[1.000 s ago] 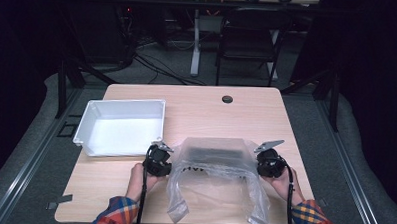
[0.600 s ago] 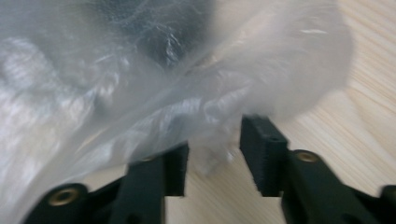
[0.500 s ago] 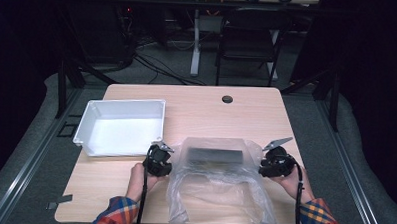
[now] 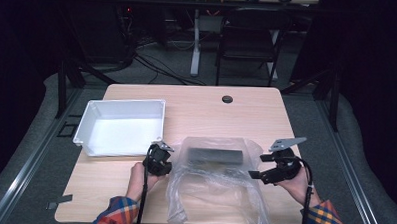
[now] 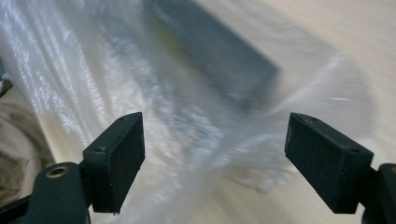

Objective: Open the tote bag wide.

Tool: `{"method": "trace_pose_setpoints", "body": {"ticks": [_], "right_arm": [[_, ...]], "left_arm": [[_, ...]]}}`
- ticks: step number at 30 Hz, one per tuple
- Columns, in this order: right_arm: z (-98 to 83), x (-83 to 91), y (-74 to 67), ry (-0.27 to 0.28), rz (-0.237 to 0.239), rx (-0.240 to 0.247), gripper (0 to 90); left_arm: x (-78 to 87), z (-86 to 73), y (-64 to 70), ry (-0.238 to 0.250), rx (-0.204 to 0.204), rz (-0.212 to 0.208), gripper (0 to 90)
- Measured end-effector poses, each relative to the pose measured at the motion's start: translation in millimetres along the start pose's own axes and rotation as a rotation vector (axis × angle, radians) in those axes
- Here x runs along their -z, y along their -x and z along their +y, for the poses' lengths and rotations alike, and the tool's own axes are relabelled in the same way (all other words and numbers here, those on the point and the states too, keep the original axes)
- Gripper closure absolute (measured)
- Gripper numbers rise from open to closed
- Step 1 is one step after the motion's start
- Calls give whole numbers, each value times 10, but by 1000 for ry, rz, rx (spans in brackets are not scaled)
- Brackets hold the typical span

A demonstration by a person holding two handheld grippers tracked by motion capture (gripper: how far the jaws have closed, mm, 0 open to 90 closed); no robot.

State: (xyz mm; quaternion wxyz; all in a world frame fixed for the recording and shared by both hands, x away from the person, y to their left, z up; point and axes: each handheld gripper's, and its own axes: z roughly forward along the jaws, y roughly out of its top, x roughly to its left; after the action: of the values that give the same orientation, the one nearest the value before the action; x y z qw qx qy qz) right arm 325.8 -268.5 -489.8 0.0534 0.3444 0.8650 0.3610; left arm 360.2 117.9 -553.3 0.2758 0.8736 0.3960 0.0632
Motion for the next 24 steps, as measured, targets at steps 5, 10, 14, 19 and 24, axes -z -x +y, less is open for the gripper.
{"method": "trace_pose_setpoints", "body": {"ticks": [5,10,14,19,24], "right_arm": [[-12,-281,-29,-98,-32,0,492],[-40,-347,26,-100,-58,-26,714],[-62,-395,48,-98,-91,-35,866],[-54,-424,19,-93,-119,-15,889],[-30,-415,1,-51,-168,-1,894]], "left_arm": [[1,2,-3,6,4,3,894],[5,7,-6,2,-2,4,877],[38,18,-29,-2,4,-7,791],[125,31,-38,4,24,3,564],[337,14,-48,28,41,35,402]]}}
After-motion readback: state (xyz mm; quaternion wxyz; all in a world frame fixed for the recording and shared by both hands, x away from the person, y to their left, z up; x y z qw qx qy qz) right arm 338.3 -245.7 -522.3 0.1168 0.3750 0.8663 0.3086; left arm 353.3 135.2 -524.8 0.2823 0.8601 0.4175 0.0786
